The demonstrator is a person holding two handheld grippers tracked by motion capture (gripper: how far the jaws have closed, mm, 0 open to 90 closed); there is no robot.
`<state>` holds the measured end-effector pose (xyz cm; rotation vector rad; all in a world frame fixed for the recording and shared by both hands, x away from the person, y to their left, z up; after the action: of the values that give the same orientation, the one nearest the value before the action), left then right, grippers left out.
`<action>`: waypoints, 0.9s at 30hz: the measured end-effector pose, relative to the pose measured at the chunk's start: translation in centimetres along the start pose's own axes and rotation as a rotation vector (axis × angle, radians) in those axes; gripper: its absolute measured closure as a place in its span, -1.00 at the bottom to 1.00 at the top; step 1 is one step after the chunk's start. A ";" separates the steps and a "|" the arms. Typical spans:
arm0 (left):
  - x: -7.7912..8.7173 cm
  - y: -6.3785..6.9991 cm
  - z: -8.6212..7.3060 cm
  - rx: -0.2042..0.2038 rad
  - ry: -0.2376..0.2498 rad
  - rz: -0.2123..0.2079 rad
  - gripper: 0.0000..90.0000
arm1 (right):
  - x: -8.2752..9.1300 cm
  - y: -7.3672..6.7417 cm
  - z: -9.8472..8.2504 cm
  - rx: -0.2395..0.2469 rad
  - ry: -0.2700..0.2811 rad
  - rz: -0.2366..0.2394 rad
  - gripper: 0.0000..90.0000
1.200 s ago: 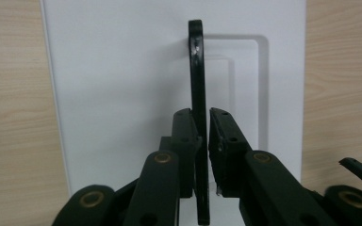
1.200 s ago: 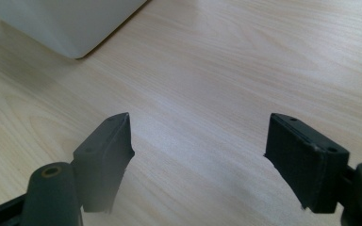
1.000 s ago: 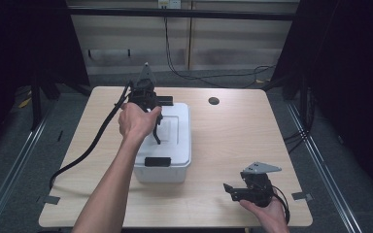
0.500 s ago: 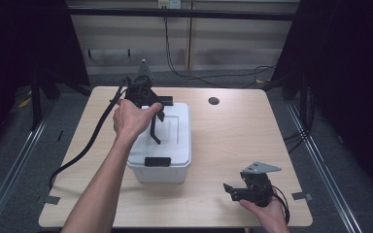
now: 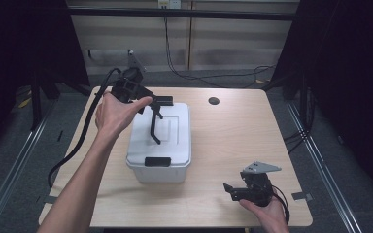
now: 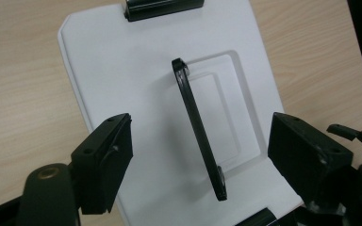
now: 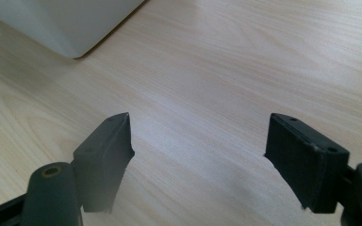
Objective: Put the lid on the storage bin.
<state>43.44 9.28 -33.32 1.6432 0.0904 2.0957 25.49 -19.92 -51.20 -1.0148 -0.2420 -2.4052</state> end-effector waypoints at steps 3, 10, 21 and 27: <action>0.3 -0.2 -0.1 0.001 0.022 -0.057 -0.54 | 0.0 0.0 0.0 -0.002 -0.003 -0.001 -0.49; 0.4 -2.4 -0.9 -0.022 0.055 -0.080 -0.55 | 0.0 0.0 0.0 -0.003 -0.003 -0.001 -0.49; 1.9 -5.2 -2.2 -0.168 0.167 -0.065 -0.63 | 0.0 0.1 0.0 -0.010 -0.005 -0.003 -0.49; 2.1 -6.2 -3.0 -0.185 0.184 -0.042 -0.62 | 0.0 0.1 0.0 -0.009 -0.001 -0.004 -0.49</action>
<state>42.33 16.29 -34.36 1.3292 -0.0096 2.1487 25.55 -20.00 -51.24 -1.0206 -0.2341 -2.4110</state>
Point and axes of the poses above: each handheld gripper's, and its own axes: x roughly backward along the jaws, z roughly out of its top, y roughly to its right, the point moved 7 cm from there along -x, roughly forward along the jaws, and after that the axes turned 5 degrees about x, right-handed, at the moved point
